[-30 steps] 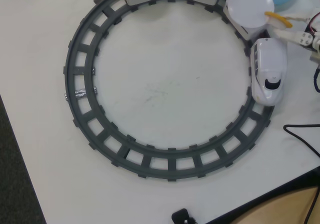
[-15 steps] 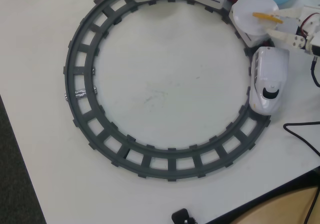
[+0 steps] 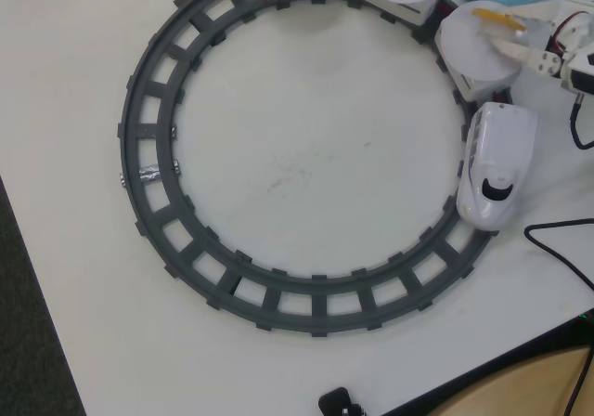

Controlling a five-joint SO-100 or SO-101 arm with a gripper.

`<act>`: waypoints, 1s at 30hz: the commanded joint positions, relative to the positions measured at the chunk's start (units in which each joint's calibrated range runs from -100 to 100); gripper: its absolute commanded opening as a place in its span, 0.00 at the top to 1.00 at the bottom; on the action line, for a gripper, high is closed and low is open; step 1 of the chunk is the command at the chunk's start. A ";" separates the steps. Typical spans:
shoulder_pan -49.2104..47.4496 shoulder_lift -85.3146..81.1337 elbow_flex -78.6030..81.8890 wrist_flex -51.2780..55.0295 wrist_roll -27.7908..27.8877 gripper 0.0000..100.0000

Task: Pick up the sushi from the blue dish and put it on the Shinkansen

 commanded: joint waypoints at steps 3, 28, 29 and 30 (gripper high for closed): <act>-0.53 -2.31 -1.89 -1.08 -0.01 0.84; 18.40 -9.74 -20.02 -0.56 -46.63 0.95; 20.33 -9.74 -20.11 -0.56 -50.72 0.99; 22.36 -9.74 -19.84 -0.14 -54.70 0.99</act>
